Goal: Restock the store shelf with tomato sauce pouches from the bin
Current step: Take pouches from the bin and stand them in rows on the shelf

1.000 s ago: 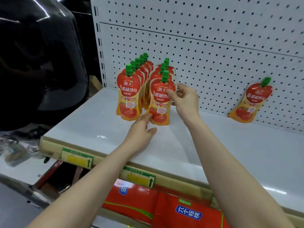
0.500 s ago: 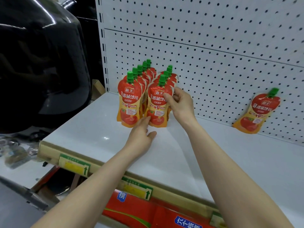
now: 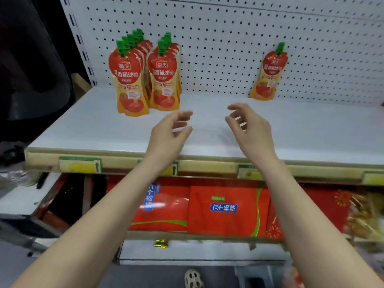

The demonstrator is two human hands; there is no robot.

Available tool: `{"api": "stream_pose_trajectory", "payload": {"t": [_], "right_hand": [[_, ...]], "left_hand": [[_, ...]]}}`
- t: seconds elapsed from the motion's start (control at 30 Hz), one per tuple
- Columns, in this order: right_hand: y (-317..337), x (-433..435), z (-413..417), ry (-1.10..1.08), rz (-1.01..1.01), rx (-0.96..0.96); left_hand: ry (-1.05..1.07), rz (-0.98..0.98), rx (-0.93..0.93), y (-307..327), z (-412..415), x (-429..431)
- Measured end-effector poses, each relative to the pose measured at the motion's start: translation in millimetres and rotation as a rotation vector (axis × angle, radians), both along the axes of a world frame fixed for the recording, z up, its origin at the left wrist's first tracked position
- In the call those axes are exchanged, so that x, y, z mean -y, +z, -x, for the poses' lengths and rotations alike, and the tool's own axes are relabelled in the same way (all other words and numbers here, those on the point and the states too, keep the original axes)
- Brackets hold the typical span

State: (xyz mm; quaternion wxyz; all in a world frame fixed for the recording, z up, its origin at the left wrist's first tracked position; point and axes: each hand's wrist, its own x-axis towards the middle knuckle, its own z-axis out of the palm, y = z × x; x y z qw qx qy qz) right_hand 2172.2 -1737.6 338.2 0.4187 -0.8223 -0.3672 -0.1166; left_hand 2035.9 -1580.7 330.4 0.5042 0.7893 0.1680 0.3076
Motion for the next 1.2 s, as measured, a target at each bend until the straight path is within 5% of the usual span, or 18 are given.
{"api": "stream_pose_trajectory", "payload": {"t": [0.23, 0.57, 0.83, 1.2], "right_hand": [[-85.5, 173.4, 90.2, -0.357, -0.121, -0.046], [-261.3, 388.9, 144.0, -0.801, 0.044, -0.628], [-357.6, 526.9, 53.0, -0.933, 0.239, -0.913], [-488.4, 592.5, -91.3, -0.986, 0.337, -1.154]], "left_hand": [[-0.297, 0.108, 0.025, -33.4, 24.9, 128.2], [-0.729, 0.111, -0.482, -180.9, -28.5, 314.9], [-0.844, 0.036, -0.909, -325.8, -117.5, 462.3], [-0.929, -0.518, -1.006, -487.5, -223.3, 584.5]]}}
